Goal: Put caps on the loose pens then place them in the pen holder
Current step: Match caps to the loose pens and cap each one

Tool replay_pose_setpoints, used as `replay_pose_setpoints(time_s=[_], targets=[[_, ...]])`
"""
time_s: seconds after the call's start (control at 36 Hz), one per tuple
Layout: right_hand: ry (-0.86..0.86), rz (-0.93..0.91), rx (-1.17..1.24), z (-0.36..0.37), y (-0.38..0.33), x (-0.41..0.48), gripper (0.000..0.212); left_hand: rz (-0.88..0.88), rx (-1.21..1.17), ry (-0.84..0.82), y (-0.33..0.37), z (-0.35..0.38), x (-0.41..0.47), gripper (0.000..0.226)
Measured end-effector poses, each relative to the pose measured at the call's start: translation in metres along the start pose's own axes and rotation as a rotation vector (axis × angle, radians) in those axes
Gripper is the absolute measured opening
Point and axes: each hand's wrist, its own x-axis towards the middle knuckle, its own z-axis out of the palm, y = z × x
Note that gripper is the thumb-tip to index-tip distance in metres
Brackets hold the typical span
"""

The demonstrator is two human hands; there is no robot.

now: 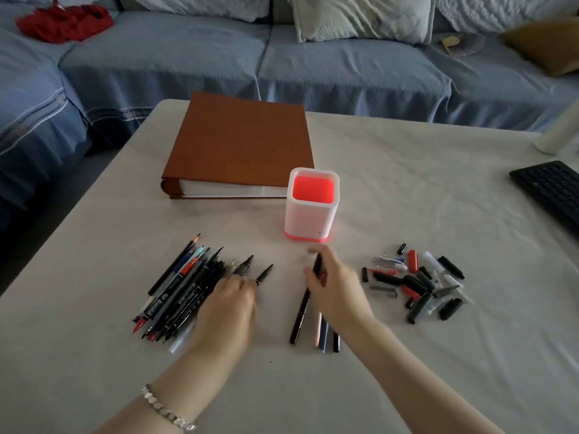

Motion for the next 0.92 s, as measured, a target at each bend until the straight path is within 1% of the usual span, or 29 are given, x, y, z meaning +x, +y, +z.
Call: replay_pose_setpoints(time_s=[0.06, 0.14, 0.17, 0.22, 0.25, 0.31, 0.33, 0.42, 0.47, 0.56, 0.67, 0.69, 0.78, 0.92], targets=[[0.023, -0.064, -0.189, 0.008, 0.004, 0.001, 0.026, -0.022, 0.016, -0.011, 0.000, 0.002, 0.002, 0.047], [0.047, -0.169, -0.332, 0.010, 0.010, 0.001, 0.025, -0.037, 0.000, -0.033, 0.002, 0.003, 0.005, 0.042], [0.061, -0.201, -0.353, 0.008, 0.011, 0.001, 0.023, -0.041, -0.006, -0.062, 0.004, 0.002, 0.005, 0.035], [0.104, -0.216, -0.364, -0.001, 0.018, -0.001, 0.022, -0.092, -0.088, -0.099, 0.006, 0.000, 0.005, 0.011], [0.117, -0.209, -0.370, -0.008, 0.022, -0.001, 0.021, -0.128, -0.130, -0.107, 0.008, 0.000, 0.005, 0.009], [0.158, -0.173, -0.381, -0.028, 0.031, 0.000, 0.018, -0.134, -0.234, -0.087, 0.011, -0.002, 0.004, 0.018], [0.182, -0.141, -0.386, -0.039, 0.038, 0.001, 0.017, -0.140, -0.307, -0.072, 0.014, -0.005, 0.004, 0.020], [0.208, -0.046, -0.435, -0.069, 0.057, 0.002, 0.017, -0.147, -0.477, -0.001, 0.021, -0.011, 0.003, 0.018], [0.158, -0.008, -0.479, -0.083, 0.067, 0.003, 0.017, -0.138, -0.525, 0.042, 0.025, -0.016, 0.002, 0.015], [0.034, 0.038, -0.552, -0.093, 0.074, 0.003, 0.018, -0.140, -0.599, 0.068, 0.029, -0.025, -0.001, 0.010], [-0.037, 0.036, -0.645, -0.094, 0.077, 0.005, 0.024, -0.133, -0.681, 0.029, 0.031, -0.028, -0.005, 0.006], [-0.048, 0.034, -0.664, -0.094, 0.076, 0.006, 0.026, -0.142, -0.699, 0.021, 0.032, -0.028, -0.006, 0.006], [-0.067, 0.036, -0.706, -0.095, 0.074, 0.008, 0.028, -0.166, -0.743, 0.016, 0.032, -0.030, -0.007, 0.022], [-0.178, 0.039, -0.723, -0.098, 0.074, 0.012, 0.035, -0.207, -0.803, -0.016, 0.033, -0.032, -0.007, 0.020]])
